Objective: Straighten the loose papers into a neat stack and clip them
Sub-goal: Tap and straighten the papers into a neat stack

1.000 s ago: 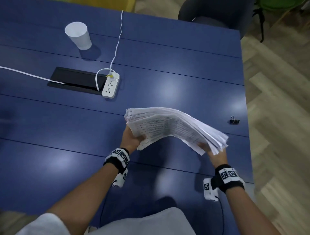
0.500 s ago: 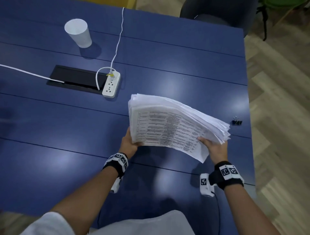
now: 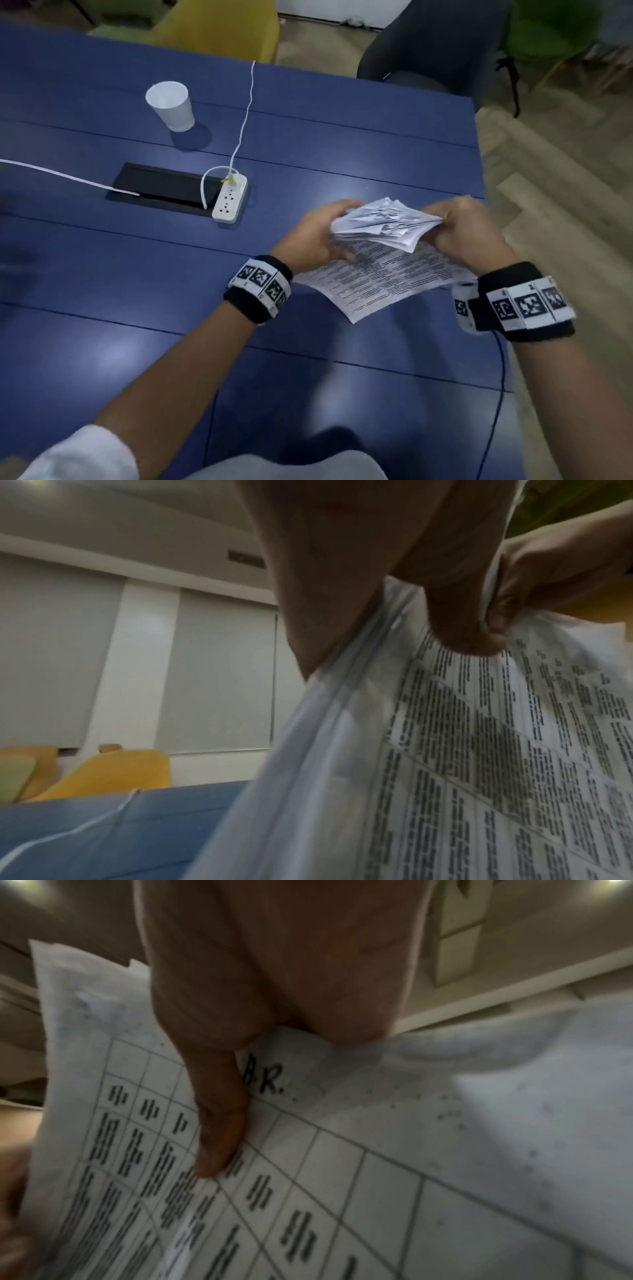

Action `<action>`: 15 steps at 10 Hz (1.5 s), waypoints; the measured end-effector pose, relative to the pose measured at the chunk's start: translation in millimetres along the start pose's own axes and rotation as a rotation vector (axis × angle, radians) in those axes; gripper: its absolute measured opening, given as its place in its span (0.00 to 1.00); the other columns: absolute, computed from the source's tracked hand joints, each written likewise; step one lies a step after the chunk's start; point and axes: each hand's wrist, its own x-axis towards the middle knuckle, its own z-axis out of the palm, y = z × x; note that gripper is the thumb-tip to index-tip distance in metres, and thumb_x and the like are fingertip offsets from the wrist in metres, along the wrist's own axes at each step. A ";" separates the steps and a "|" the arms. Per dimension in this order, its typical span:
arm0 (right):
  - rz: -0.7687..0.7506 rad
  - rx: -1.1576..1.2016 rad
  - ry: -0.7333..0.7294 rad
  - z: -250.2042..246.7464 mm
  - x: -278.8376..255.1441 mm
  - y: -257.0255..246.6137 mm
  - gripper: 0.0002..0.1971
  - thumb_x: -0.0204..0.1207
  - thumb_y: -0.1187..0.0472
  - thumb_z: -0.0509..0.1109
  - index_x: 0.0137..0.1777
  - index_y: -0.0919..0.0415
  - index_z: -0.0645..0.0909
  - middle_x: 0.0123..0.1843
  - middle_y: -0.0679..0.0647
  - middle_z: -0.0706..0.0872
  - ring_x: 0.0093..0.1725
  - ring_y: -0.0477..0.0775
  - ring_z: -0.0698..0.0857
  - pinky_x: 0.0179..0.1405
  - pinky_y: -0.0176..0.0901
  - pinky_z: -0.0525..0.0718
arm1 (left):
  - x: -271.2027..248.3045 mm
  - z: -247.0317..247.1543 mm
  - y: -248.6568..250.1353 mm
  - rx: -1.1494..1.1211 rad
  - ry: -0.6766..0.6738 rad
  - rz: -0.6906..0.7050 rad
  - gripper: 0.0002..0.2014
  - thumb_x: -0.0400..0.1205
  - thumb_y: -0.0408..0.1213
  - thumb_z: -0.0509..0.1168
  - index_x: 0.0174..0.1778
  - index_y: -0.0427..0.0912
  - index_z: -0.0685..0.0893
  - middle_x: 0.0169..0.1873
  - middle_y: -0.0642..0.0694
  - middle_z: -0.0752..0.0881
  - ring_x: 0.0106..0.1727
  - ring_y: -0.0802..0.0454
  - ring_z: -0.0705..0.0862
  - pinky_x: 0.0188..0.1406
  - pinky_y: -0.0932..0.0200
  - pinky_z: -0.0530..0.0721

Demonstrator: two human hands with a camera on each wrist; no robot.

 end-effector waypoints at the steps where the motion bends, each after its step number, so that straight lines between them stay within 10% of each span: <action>1: 0.007 -0.133 0.041 -6.6 -2.8 -8.0 0.08 0.64 0.49 0.82 0.41 0.47 0.87 0.31 0.52 0.87 0.39 0.60 0.86 0.42 0.54 0.84 | 3.1 9.2 -4.5 -0.116 0.129 -0.044 0.03 0.73 0.33 0.76 0.41 0.41 0.90 0.40 0.42 0.92 0.40 0.57 0.85 0.44 0.45 0.86; 2: 0.191 0.064 0.048 -14.2 -17.6 20.8 0.20 0.56 0.48 0.86 0.49 0.44 0.88 0.38 0.45 0.90 0.41 0.50 0.86 0.45 0.48 0.86 | -8.9 11.9 -16.4 -0.302 0.288 -0.131 0.01 0.74 0.26 0.74 0.39 0.31 0.90 0.38 0.38 0.89 0.40 0.50 0.84 0.45 0.42 0.85; 3: 0.199 0.683 0.141 -10.4 -42.0 36.1 0.20 0.57 0.72 0.85 0.50 0.62 0.88 0.38 0.47 0.91 0.36 0.43 0.86 0.34 0.31 0.84 | -18.4 5.6 -16.0 -0.449 0.365 -0.177 0.10 0.74 0.23 0.73 0.36 0.45 0.89 0.39 0.38 0.87 0.43 0.45 0.84 0.48 0.36 0.86; 6: 0.181 0.958 0.396 54.2 -58.5 3.5 0.20 0.72 0.77 0.74 0.46 0.46 0.88 0.42 0.31 0.90 0.46 0.33 0.88 0.47 0.33 0.85 | -24.1 34.6 4.1 -0.429 0.493 -0.122 0.05 0.82 0.34 0.65 0.47 0.36 0.82 0.37 0.41 0.82 0.39 0.48 0.81 0.41 0.44 0.83; 7: 0.185 1.038 0.474 68.5 -65.3 8.0 0.15 0.67 0.69 0.80 0.52 0.56 0.87 0.46 0.38 0.91 0.49 0.37 0.89 0.48 0.33 0.85 | -35.6 48.1 -4.1 -0.333 0.497 -0.066 0.18 0.82 0.37 0.60 0.59 0.25 0.78 0.38 0.44 0.83 0.35 0.55 0.80 0.34 0.50 0.81; 9: 0.217 0.906 0.181 83.7 -77.5 33.9 0.38 0.56 0.51 0.81 0.62 0.77 0.81 0.54 0.41 0.90 0.47 0.22 0.84 0.49 0.18 0.78 | -45.3 45.9 -36.1 -0.343 0.310 -0.115 0.18 0.78 0.20 0.64 0.64 0.29 0.76 0.55 0.57 0.82 0.57 0.69 0.82 0.58 0.71 0.78; 11: 0.068 0.909 0.269 62.9 -65.0 38.3 0.28 0.58 0.63 0.86 0.60 0.54 0.83 0.54 0.45 0.90 0.55 0.46 0.88 0.56 0.36 0.83 | -26.5 40.6 -53.1 -0.307 -0.002 -0.376 0.21 0.73 0.34 0.72 0.58 0.47 0.72 0.45 0.54 0.81 0.40 0.82 0.82 0.51 0.80 0.76; 13: 0.065 0.980 0.247 52.6 -59.6 41.2 0.22 0.56 0.66 0.85 0.51 0.51 0.86 0.48 0.49 0.92 0.52 0.53 0.90 0.52 0.44 0.86 | -34.1 32.6 -33.6 -0.413 -0.004 -0.019 0.22 0.72 0.41 0.73 0.58 0.36 0.78 0.55 0.43 0.85 0.60 0.57 0.84 0.63 0.60 0.80; 14: 0.057 0.945 0.294 52.9 -53.7 32.6 0.16 0.59 0.72 0.81 0.40 0.49 0.89 0.40 0.40 0.91 0.40 0.40 0.88 0.43 0.32 0.84 | -21.8 17.4 -18.8 0.166 0.689 -0.696 0.13 0.64 0.28 0.78 0.43 0.35 0.88 0.35 0.51 0.87 0.35 0.73 0.84 0.38 0.77 0.80; 15: 0.094 0.963 0.308 53.7 -46.0 25.9 0.20 0.61 0.78 0.80 0.37 0.48 0.89 0.36 0.39 0.90 0.37 0.38 0.86 0.39 0.30 0.83 | -6.8 22.4 -12.2 -0.292 0.369 -0.136 0.15 0.68 0.22 0.77 0.48 0.36 0.84 0.39 0.55 0.84 0.39 0.74 0.84 0.42 0.76 0.80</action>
